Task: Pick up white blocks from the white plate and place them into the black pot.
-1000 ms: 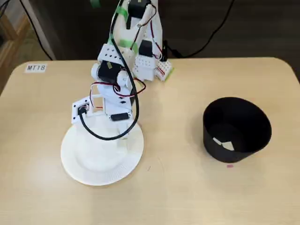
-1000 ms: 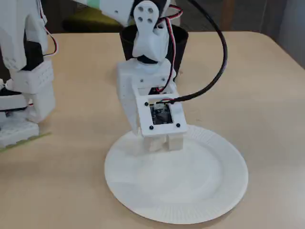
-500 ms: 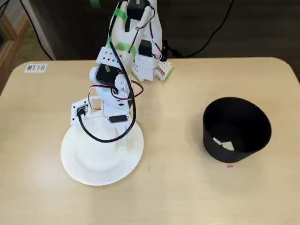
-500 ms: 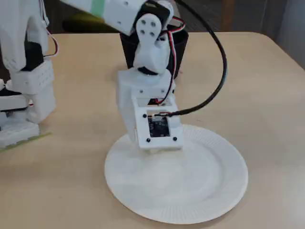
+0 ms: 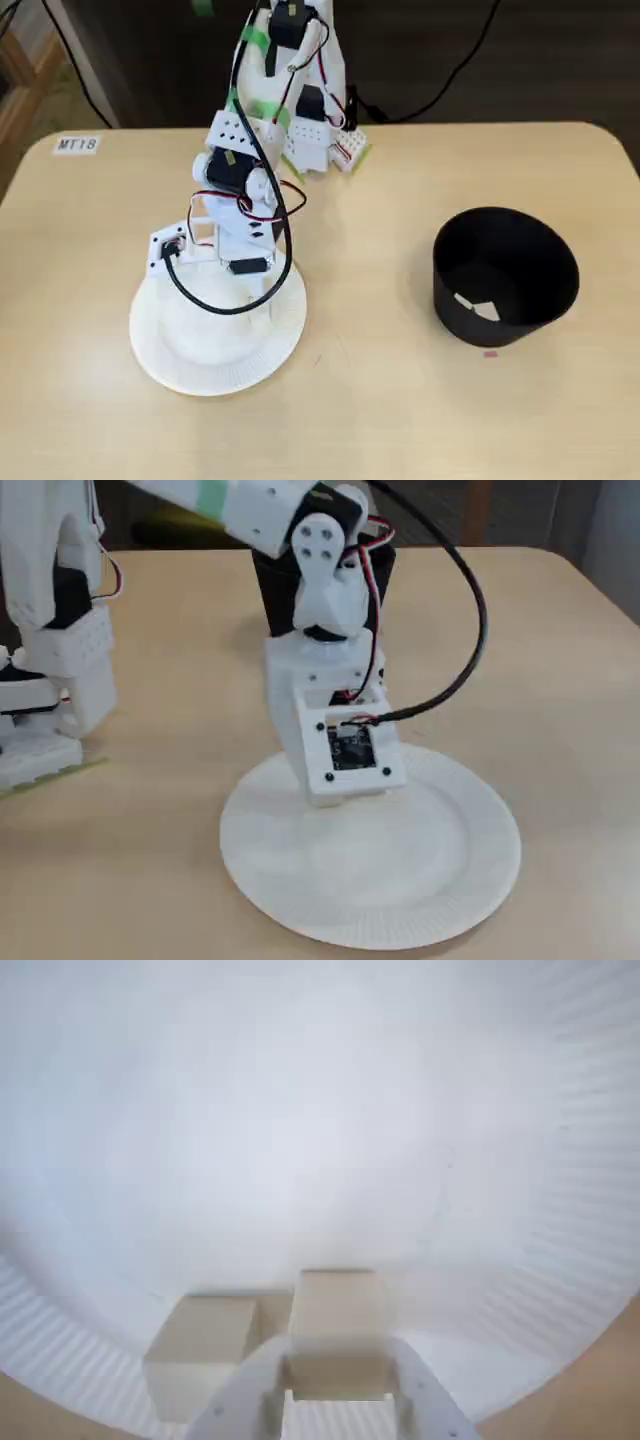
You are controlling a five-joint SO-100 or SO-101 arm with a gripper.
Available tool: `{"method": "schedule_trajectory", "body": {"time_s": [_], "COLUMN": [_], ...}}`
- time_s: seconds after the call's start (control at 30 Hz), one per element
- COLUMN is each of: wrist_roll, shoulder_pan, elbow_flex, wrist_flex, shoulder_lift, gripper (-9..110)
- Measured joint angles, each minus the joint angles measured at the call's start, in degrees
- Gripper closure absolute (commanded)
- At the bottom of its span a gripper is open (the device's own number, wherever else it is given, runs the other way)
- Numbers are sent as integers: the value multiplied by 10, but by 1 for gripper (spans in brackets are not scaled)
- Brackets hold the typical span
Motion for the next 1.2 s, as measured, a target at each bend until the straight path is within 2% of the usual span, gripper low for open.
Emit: {"method": "schedule_trajectory", "body": {"time_s": [0.23, 0.43, 0.63, 0.93, 1.03, 1.2], "wrist_roll": [5, 74, 158, 189, 192, 206], "shoulder_pan": [8, -37, -212, -565, -602, -601], "elbow_flex": [-2, -2, -2, 38, 81, 172], "wrist_flex": [0, -74, -177, -318, -367, -430], "shoulder_lift": [18, 196, 334, 276, 249, 242], "gripper": [104, 104, 104, 104, 104, 104]}}
